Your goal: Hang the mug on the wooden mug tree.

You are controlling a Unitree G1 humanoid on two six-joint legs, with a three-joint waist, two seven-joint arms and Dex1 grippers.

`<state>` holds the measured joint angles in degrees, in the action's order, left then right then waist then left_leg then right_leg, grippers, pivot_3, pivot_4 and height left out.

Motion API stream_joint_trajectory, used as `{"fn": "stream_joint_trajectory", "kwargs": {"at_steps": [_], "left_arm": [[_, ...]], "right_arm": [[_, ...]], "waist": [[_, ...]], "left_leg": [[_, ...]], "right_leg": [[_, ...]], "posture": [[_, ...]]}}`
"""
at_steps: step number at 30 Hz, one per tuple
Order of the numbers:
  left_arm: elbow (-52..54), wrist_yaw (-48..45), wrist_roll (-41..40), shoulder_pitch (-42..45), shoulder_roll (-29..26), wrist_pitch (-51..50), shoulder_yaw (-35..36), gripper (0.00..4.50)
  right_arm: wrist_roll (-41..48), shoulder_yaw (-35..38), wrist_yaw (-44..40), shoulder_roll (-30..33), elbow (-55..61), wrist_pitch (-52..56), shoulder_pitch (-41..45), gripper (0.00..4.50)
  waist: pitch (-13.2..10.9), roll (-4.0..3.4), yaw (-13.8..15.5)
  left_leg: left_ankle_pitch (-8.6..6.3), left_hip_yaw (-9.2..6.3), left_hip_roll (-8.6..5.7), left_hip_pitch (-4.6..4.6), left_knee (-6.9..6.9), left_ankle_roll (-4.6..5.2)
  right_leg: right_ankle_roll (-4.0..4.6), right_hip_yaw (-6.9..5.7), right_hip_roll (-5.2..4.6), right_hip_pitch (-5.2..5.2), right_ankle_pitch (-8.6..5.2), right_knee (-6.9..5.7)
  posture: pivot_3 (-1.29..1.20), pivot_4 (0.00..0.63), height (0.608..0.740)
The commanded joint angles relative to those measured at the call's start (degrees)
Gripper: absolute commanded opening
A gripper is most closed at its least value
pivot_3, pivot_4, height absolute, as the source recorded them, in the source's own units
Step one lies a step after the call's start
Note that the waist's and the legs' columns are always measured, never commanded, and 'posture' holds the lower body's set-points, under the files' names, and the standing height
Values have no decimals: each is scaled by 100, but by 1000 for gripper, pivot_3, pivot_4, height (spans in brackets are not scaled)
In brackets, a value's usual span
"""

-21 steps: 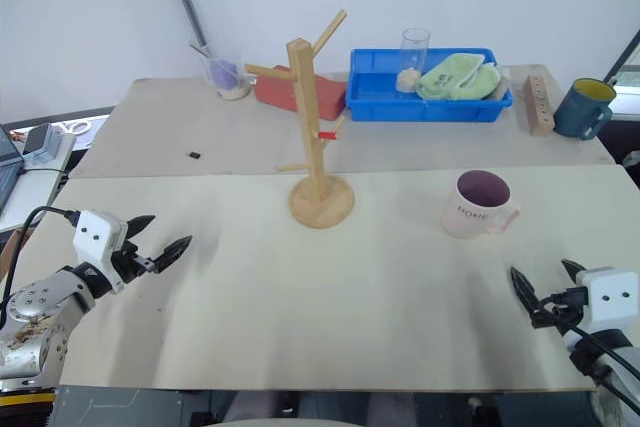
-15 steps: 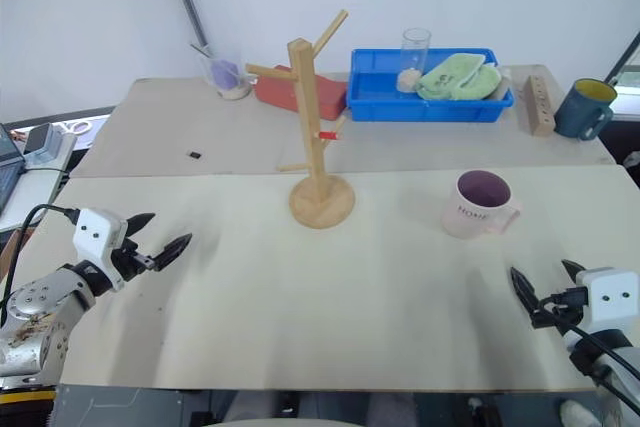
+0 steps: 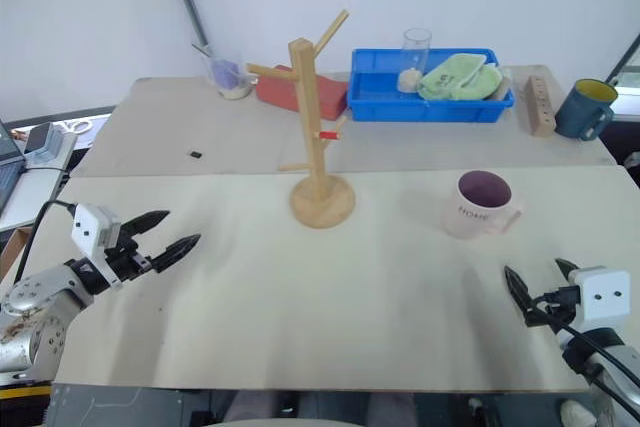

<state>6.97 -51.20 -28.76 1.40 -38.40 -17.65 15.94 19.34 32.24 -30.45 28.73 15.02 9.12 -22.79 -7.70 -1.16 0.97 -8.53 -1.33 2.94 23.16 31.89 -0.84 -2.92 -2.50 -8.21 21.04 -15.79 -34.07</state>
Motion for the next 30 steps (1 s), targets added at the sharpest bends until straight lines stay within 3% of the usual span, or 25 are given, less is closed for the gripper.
{"fn": "stream_joint_trajectory", "kwargs": {"at_steps": [1,12,20,30], "left_arm": [[642,-492,-527,654,-175,-419,-370,4500],[1445,-1362,-1542,2101,-252,-1486,-1226,4500],[1438,-1300,-1364,2392,-75,-1428,-1487,4500],[1482,-1181,-1181,2347,-13,-1329,-1486,4500]], "right_arm": [[64,9,112,-2,368,69,53,4329],[-397,-213,1109,-702,758,32,150,4329],[-296,-416,1501,-799,340,677,904,4329],[-536,-640,1964,-834,-576,617,1815,4329]], "waist": [[0,0,38],[1,1,-79],[0,3,-97],[-1,3,-99]], "left_leg": [[0,2,0,6,-1,0],[3,-12,-3,-32,7,3],[2,-18,-1,-40,9,3],[5,-25,1,-36,8,6]], "right_leg": [[0,0,0,2,0,1],[-7,12,19,-33,4,-8],[-6,22,32,-55,4,-3],[-5,41,58,-69,4,-5]], "posture": [[0,150,712],[0,150,712],[0,150,712],[0,150,712]]}}
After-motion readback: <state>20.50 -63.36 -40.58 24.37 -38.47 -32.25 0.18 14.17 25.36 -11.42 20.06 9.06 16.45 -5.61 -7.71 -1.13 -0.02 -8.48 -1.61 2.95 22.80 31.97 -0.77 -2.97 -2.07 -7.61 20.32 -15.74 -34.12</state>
